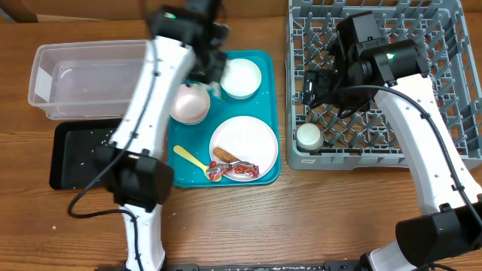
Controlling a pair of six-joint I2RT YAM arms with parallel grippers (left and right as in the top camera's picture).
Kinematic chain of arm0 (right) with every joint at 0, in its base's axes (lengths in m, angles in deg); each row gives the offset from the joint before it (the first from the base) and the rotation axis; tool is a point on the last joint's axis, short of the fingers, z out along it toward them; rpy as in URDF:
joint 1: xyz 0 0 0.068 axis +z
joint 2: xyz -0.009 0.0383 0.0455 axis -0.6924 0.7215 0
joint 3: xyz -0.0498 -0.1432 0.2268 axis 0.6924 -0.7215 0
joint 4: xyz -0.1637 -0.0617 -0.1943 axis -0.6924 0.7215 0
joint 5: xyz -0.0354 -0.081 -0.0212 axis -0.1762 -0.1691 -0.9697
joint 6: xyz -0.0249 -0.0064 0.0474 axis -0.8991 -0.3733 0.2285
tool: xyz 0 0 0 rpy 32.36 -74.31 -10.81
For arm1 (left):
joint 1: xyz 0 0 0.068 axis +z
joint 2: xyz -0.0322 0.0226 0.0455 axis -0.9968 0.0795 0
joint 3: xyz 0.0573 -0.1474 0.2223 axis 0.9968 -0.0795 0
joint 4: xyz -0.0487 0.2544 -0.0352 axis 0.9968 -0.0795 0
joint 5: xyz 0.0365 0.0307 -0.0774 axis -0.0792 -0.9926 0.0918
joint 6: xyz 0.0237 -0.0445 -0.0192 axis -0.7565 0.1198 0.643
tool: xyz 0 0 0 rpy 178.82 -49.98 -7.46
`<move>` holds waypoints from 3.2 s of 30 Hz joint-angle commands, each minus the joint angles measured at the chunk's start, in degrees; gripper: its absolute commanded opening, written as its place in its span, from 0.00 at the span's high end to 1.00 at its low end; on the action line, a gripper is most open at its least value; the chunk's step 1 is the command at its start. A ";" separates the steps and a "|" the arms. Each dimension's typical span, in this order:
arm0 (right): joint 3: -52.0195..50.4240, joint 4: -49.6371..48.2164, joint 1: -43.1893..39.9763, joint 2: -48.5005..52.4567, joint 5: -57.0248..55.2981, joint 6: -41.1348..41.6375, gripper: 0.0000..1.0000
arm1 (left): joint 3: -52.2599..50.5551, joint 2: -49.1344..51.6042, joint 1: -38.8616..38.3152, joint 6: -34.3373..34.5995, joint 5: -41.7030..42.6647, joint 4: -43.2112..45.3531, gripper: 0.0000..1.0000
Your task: Sort waste into correct bins and load items into the dishwasher
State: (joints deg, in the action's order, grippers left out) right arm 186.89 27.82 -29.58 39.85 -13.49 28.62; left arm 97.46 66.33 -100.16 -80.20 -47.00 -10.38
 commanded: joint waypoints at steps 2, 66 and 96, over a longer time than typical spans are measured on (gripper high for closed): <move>0.07 -0.33 -0.17 -0.02 -0.31 -0.24 0.04 | 0.72 0.48 11.43 6.93 -4.26 2.14 0.96; 5.95 -0.02 -8.37 -0.31 -1.38 -0.46 0.00 | -38.32 -18.73 -20.81 -9.03 -0.39 6.05 0.27; 6.73 1.46 -11.10 -0.31 1.90 -0.44 0.00 | -60.74 -19.96 -20.90 -12.98 3.15 28.11 0.89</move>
State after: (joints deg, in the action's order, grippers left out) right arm 192.18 29.39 -40.77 39.85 -11.89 28.40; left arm 36.67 46.16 -120.99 -93.27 -42.10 16.74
